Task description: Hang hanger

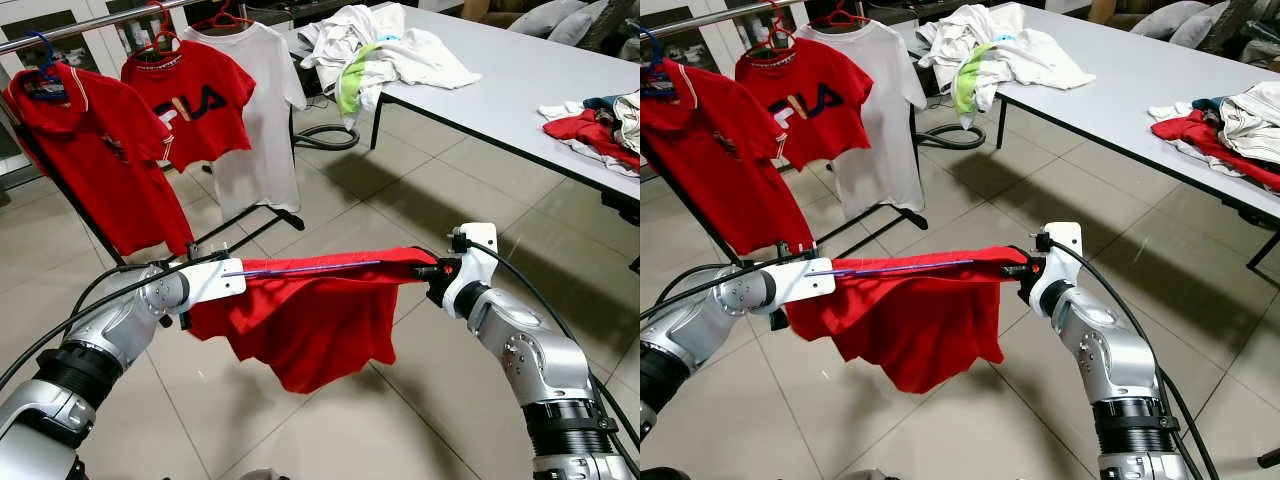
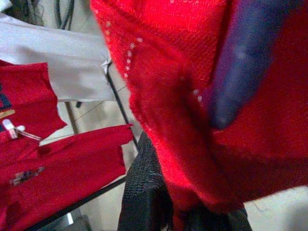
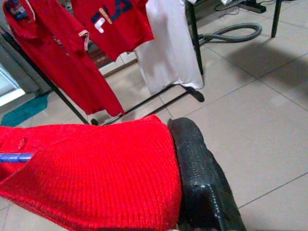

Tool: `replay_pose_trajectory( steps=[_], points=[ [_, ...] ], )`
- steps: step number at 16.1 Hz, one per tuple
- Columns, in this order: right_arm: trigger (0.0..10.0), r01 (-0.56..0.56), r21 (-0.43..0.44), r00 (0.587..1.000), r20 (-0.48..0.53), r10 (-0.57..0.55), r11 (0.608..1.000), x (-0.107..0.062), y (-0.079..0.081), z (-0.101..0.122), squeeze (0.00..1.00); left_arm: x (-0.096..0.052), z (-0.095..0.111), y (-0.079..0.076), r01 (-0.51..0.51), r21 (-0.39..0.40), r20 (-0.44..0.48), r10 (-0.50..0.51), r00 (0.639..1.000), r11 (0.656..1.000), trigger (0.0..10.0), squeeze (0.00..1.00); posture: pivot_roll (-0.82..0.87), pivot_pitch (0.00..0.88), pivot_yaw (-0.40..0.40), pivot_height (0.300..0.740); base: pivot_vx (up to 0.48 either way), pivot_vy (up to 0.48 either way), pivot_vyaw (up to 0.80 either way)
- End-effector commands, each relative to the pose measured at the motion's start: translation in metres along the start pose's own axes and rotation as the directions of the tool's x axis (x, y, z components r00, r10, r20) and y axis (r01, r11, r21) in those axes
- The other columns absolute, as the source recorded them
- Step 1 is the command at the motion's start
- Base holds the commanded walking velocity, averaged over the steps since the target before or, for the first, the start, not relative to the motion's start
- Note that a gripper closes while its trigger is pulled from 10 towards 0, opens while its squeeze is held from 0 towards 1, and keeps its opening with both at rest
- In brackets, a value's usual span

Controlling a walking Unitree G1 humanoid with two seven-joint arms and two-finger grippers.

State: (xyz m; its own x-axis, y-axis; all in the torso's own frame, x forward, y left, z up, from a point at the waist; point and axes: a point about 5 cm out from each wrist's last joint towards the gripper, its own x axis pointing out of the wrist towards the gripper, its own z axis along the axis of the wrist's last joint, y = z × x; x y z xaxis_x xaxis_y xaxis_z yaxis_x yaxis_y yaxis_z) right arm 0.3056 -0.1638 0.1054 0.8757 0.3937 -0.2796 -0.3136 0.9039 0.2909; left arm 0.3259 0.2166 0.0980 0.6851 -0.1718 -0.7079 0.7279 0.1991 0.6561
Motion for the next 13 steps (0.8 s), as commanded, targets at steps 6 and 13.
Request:
replay_pose_trajectory(
  steps=[6, 13],
  points=[
    [0.0, 0.024, -0.005, 0.996, 0.083, -0.023, 1.000, -0.004, -0.001, 0.019, 0.00, -0.002, -0.047, -0.012, 0.172, -0.056, -0.231, -0.181, 0.956, 0.983, 0.0, 0.00, -0.05, 0.000, 0.064, 0.740, 0.000, 0.000, 0.00],
    [0.0, -0.146, -0.057, 0.989, 0.017, 0.147, 0.988, 0.001, 0.049, 0.000, 0.00, 0.019, -0.024, -0.010, 0.179, -0.155, -0.170, -0.205, 0.964, 0.972, 0.0, 0.00, -0.05, 0.000, 0.065, 0.740, 0.000, 0.000, 0.00]
  ],
)
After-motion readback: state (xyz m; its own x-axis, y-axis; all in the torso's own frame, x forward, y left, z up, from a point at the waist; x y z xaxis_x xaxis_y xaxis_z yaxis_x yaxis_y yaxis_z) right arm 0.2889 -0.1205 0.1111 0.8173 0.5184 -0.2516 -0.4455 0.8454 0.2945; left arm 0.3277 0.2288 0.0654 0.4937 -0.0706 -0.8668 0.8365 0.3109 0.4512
